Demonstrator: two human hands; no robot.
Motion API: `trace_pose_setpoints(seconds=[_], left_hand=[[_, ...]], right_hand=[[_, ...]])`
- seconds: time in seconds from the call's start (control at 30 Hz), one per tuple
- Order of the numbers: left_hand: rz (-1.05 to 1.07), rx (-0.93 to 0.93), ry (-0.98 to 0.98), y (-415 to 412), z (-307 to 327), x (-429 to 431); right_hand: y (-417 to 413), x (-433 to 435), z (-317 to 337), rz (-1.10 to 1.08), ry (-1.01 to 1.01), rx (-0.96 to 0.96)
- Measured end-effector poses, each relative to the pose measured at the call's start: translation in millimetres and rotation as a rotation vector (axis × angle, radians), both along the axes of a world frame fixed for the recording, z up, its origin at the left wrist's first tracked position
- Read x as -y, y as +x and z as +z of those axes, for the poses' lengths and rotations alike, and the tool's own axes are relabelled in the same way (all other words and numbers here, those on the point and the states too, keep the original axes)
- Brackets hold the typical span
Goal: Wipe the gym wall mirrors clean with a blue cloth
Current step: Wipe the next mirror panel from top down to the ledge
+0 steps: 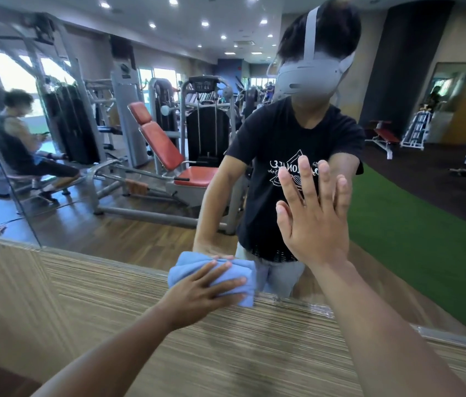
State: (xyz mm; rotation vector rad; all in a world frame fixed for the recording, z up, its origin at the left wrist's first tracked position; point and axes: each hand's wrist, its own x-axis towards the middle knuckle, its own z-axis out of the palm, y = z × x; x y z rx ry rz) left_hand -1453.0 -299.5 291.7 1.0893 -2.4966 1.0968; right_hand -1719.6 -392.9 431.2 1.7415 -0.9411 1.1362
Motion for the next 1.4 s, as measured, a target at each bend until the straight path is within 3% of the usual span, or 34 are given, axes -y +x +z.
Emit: trace_pose_setpoints(seconds=[0.13, 0.2, 0.3, 0.4, 0.5, 0.63, 0.7, 1.03, 1.4], left_hand=[[0.114, -0.012, -0.048, 70, -3, -14], [0.223, -0.153, -0.065, 97, -4, -23], [0.4, -0.527, -0.07, 114, 6, -32], [0.44, -0.787, -0.078, 100, 11, -29], [0.461, -1.166, -0.089, 58, 13, -17], [0.451, -1.815, -0.019, -28, 37, -4], [0.456, -2.006, 0.008, -59, 44, 1], [0.594, -2.399, -0.172, -8, 49, 22], [0.636, -2.294, -0.033, -9, 25, 13]], right_hand=[[1, 0, 0, 0.003, 0.001, 0.006], [2, 1, -1, 0.0, 0.0, 0.007], [4, 2, -2, 0.002, -0.005, 0.011], [3, 3, -3, 0.009, -0.016, 0.018], [3, 3, -2, 0.0, -0.016, 0.012], [2, 3, -2, 0.0, -0.01, 0.011], [0, 3, -3, -0.001, -0.005, 0.007], [2, 4, -4, 0.022, -0.028, 0.02], [1, 7, -5, -0.006, -0.069, 0.022]])
